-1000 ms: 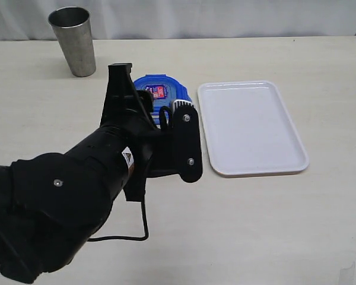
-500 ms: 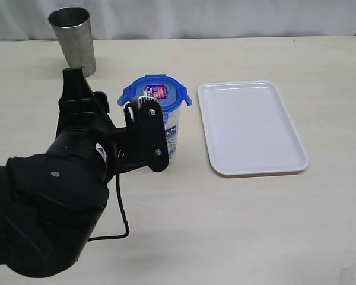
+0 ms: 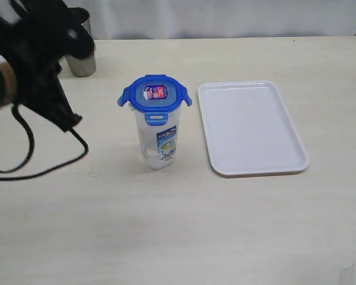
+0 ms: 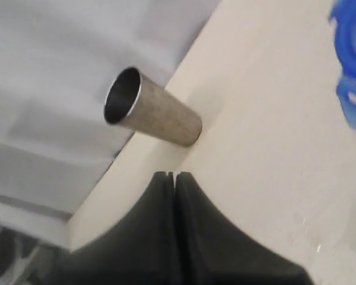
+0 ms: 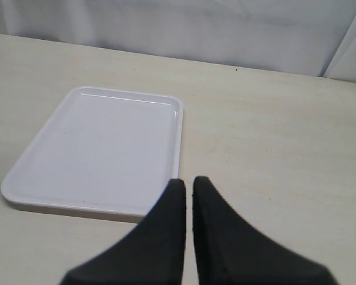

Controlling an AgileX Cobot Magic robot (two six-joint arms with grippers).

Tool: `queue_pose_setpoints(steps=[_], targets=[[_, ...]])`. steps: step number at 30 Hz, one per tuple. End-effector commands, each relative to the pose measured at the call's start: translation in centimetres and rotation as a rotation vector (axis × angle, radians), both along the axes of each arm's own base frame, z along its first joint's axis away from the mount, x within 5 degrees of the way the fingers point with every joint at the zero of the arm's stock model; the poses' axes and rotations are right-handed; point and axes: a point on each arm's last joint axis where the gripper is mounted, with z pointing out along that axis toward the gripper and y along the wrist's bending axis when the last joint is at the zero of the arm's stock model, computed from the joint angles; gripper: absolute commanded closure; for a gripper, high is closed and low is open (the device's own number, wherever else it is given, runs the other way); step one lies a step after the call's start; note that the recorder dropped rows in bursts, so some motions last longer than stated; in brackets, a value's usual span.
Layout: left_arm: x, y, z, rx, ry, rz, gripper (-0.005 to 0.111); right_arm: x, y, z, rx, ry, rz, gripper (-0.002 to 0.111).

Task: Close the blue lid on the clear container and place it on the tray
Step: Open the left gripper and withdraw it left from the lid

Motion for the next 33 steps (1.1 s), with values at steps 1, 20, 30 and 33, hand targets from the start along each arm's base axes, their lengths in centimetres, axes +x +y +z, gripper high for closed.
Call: queue_pose_setpoints(steps=[1, 20, 30, 33], targets=[[0.4, 1.9, 3.2, -0.410, -0.057, -0.120, 0.107, 0.0, 0.0, 0.0, 0.005, -0.001, -0.003, 0.104], [5.5, 5.6, -0.3, -0.823, -0.035, -0.536, 0.107, 0.0, 0.0, 0.0, 0.005, -0.001, -0.003, 0.104], [8.7, 5.0, -7.1, -0.735, 0.072, -0.567, 0.107, 0.0, 0.0, 0.0, 0.006, -0.003, -0.003, 0.104], [8.9, 5.0, -7.8, -0.713, 0.087, -0.576, 0.107, 0.0, 0.0, 0.2, -0.022, -0.033, 0.003, 0.104]])
